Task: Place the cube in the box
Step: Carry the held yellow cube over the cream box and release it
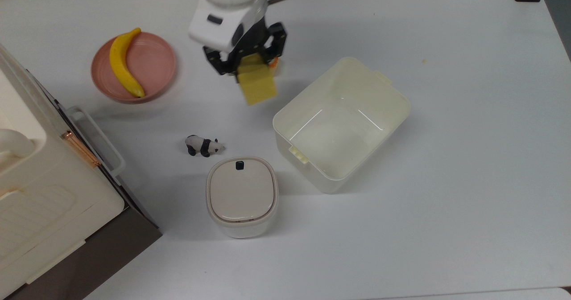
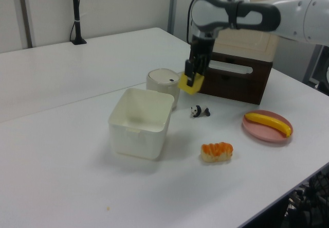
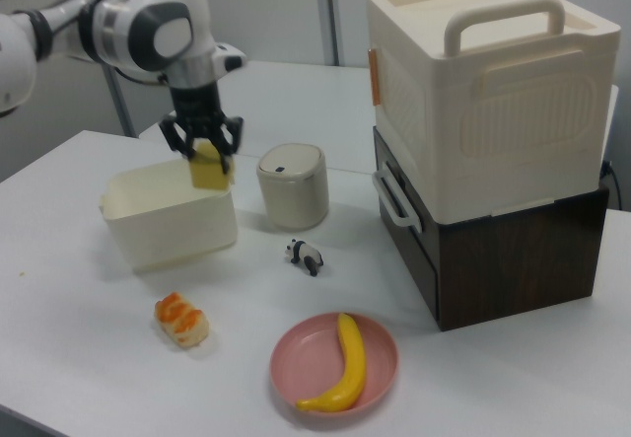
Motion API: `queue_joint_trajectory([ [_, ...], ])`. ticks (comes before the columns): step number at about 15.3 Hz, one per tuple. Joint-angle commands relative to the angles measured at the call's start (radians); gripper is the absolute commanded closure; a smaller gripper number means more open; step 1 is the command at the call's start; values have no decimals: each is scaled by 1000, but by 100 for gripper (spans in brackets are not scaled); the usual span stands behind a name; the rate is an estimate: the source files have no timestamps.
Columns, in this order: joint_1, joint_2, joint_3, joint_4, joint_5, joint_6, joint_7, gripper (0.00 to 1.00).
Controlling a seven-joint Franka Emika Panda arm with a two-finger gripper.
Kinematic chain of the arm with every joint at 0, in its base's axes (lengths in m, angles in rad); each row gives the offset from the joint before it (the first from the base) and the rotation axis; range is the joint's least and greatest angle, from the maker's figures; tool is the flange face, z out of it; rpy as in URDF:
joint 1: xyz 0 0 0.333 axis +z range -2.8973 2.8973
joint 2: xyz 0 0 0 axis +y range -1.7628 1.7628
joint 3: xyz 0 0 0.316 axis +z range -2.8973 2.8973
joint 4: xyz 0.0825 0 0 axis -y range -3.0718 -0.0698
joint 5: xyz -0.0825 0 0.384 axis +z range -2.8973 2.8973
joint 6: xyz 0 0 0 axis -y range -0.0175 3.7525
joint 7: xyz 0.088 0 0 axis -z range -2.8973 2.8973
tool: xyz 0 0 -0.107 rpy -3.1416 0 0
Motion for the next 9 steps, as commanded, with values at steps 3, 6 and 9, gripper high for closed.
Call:
queue_joint_trajectory([
  [3,81,53,71,61,35,-7,124,94],
  [6,125,94,73,62,25,52,190,63],
  [9,132,98,71,62,9,85,241,0],
])
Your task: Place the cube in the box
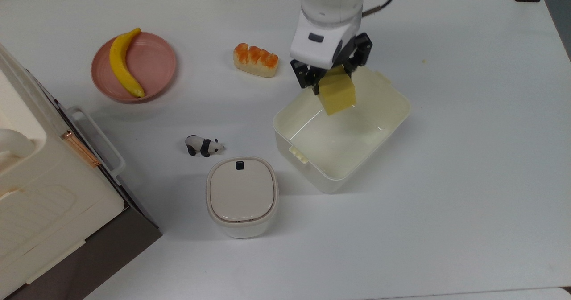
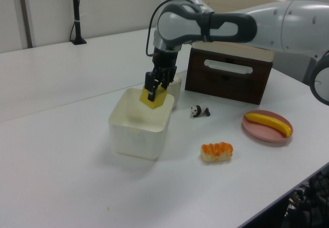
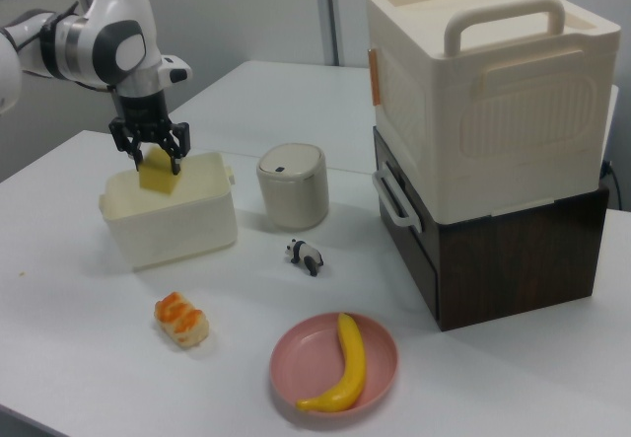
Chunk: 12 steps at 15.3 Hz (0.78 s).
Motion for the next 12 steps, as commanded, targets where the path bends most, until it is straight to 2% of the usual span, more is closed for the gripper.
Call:
queue_joint_trajectory([
  [1,3,-2,-7,24,-15,5,38,0],
  [3,-6,-43,-7,14,-18,-15,47,0],
  [5,-43,-86,-7,-6,-88,-95,160,0],
  [6,-58,-104,-7,-32,-111,-103,174,0],
  [12,-121,-210,-11,-118,-160,-144,174,0],
])
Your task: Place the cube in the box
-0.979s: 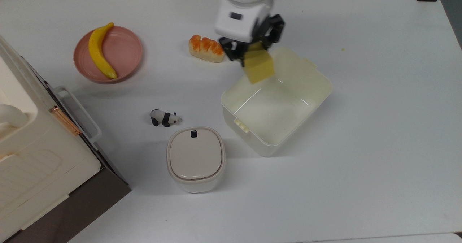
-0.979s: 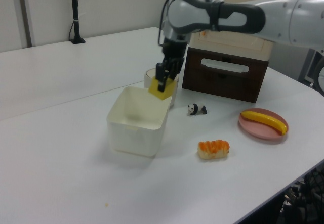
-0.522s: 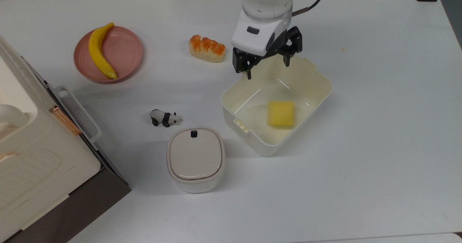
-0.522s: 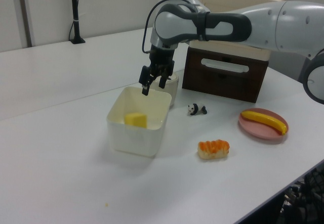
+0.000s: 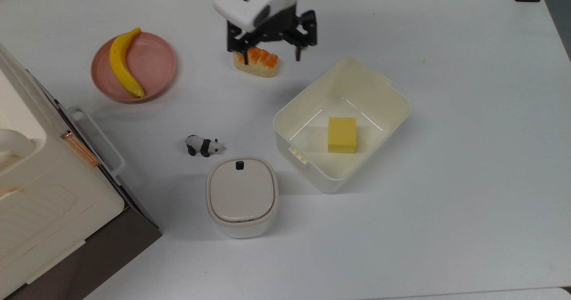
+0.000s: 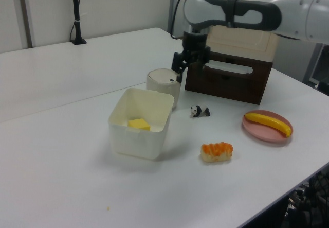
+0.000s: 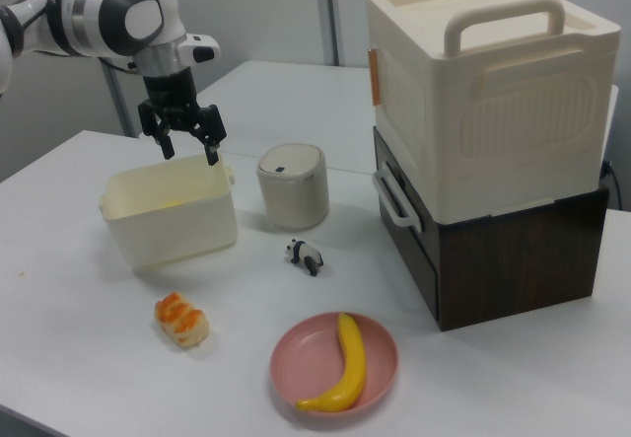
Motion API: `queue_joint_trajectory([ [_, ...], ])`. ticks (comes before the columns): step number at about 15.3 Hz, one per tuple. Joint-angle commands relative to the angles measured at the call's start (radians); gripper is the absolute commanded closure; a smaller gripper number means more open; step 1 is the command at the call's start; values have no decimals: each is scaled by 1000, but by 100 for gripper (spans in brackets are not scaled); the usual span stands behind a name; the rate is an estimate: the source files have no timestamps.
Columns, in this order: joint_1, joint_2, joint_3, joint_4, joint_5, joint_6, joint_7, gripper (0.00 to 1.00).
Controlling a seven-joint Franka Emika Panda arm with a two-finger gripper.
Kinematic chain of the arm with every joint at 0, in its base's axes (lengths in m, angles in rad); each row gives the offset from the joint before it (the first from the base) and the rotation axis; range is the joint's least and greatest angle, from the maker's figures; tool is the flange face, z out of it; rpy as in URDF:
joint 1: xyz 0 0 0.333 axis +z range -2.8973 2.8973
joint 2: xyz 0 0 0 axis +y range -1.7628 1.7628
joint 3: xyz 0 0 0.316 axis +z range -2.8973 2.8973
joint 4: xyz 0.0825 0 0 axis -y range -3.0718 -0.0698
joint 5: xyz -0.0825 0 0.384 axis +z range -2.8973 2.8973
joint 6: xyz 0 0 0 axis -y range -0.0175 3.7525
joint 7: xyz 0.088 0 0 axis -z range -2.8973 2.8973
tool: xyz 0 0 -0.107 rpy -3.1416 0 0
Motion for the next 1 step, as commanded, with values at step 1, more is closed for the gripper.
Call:
queue_joint_trajectory([
  [1,-1,-87,-1,-94,-44,-14,27,0],
])
